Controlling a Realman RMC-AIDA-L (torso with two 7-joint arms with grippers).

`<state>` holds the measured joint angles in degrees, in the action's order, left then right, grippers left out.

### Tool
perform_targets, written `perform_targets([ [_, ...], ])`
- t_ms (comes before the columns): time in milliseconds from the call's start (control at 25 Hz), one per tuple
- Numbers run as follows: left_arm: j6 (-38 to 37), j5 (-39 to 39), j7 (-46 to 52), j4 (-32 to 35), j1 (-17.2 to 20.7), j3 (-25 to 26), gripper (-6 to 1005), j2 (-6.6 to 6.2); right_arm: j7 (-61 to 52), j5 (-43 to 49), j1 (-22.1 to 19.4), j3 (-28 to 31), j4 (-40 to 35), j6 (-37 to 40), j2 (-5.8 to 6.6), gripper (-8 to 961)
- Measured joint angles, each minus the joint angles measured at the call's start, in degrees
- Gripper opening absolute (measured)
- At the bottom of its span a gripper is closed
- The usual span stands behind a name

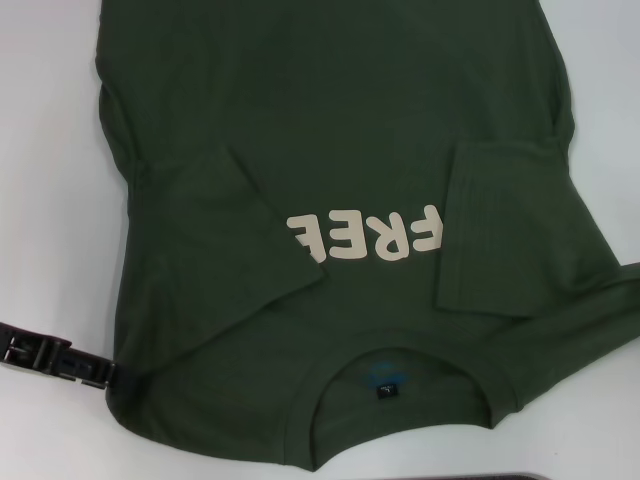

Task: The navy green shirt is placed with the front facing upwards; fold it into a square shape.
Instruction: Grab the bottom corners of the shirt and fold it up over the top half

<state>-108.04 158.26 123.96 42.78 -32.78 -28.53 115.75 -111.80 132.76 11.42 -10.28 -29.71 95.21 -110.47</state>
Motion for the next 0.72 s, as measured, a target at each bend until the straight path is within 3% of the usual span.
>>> perform_targets([
  [720, 0.48, 0.03, -0.13, -0.69, 0.02, -1.44, 604, 0.44, 0.00, 0.05, 0.00, 0.00, 0.00, 0.08, 0.00, 30],
])
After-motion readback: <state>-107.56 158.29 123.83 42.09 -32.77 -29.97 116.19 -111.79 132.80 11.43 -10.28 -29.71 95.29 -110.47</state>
